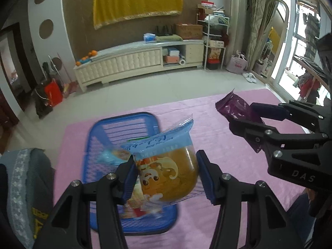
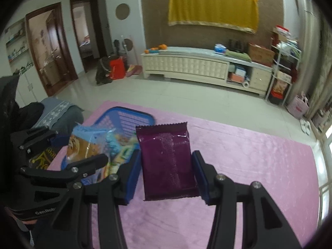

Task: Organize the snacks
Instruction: 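Carry both packs over the basket and open the right gripper to drop the purple pack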

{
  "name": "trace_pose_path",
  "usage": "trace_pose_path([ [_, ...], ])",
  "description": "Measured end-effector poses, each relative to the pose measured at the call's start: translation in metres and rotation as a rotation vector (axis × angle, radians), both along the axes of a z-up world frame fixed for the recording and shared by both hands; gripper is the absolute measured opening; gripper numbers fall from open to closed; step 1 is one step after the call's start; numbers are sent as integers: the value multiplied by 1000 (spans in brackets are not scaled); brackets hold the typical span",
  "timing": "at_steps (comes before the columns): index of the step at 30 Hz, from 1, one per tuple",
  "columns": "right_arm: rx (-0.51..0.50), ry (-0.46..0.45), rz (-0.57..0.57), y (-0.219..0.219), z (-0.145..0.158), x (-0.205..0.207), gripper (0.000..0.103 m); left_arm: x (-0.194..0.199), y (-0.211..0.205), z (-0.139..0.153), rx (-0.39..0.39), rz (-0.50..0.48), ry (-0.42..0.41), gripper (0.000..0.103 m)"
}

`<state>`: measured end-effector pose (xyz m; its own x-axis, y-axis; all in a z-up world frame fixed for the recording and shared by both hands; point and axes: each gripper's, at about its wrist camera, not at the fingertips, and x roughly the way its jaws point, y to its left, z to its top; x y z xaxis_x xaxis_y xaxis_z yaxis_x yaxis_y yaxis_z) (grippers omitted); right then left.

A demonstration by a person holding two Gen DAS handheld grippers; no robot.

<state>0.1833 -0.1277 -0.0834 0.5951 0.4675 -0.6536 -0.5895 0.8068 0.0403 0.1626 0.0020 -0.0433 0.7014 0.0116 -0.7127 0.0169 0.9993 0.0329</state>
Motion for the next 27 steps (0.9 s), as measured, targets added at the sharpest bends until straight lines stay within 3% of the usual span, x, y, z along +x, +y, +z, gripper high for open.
trace_pose_path([
  [7,-39,12,88,62,-6,-17,54,-29,57,0,-19,87,-19,52],
  [15,-132,49,128,120,-31,-21,54,-40,98,-24,-63,128,25,52],
  [27,-241,110,99,143,-64,-25,54,-44,126,-54,-128,141,88,52],
])
